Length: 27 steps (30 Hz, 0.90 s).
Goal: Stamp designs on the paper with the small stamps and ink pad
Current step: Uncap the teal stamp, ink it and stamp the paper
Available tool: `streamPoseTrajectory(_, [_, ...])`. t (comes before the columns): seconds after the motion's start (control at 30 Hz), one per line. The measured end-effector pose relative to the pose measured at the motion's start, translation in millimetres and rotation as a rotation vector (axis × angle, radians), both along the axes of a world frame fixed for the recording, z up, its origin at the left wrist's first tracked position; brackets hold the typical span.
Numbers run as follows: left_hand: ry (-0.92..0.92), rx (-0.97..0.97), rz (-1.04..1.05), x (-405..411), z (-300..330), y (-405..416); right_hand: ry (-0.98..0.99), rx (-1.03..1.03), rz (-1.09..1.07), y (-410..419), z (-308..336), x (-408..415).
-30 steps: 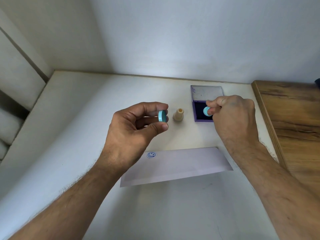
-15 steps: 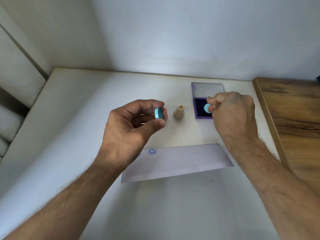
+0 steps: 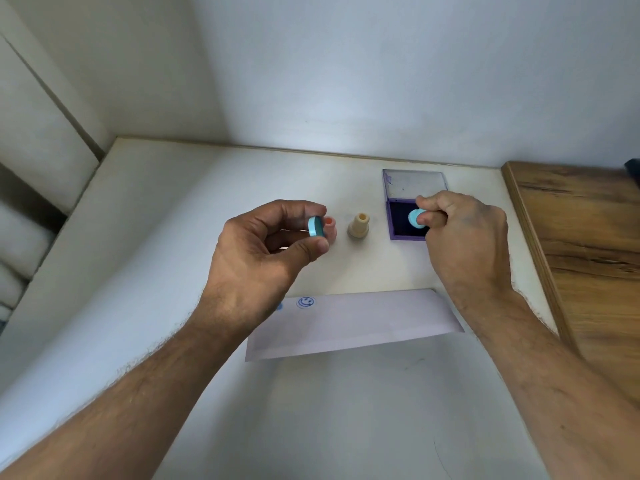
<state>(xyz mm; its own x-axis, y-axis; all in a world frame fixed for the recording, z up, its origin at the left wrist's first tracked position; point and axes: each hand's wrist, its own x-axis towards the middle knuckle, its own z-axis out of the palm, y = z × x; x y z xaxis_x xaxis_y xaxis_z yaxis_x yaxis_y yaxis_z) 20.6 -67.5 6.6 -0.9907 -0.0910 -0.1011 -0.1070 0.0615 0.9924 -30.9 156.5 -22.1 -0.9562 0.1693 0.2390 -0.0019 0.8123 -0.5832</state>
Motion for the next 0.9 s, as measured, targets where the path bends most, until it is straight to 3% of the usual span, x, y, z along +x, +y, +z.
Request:
streamPoseTrajectory(0.13, [-0.05,-0.018,0.078,4.0,-1.2,-0.7,0.055,-0.147,-0.06,-2.7,8.5,7.2])
streamPoseTrajectory(0.23, [-0.068,-0.042,0.125,11.4,5.3,2.5,0.058,-0.423,-0.103,-11.1,25.8,18.6])
streamPoseTrajectory(0.4, [-0.133,-0.063,0.172,22.3,13.7,-1.8,-0.167,-0.992,-0.092,-37.9,43.3,54.6])
streamPoseTrajectory(0.57, [-0.183,-0.05,0.123,35.8,18.7,-10.3,-0.273,-1.215,-0.195,-51.6,48.5,86.7])
streamPoseTrajectory(0.67, [-0.203,-0.069,0.076,45.2,22.2,-12.3,-0.313,-1.257,-0.237,-51.5,51.5,99.3])
streamPoseTrajectory(0.9, [-0.32,-0.213,-0.068,56.4,17.7,-12.7,-0.268,-0.91,-0.099,-59.4,44.9,101.3])
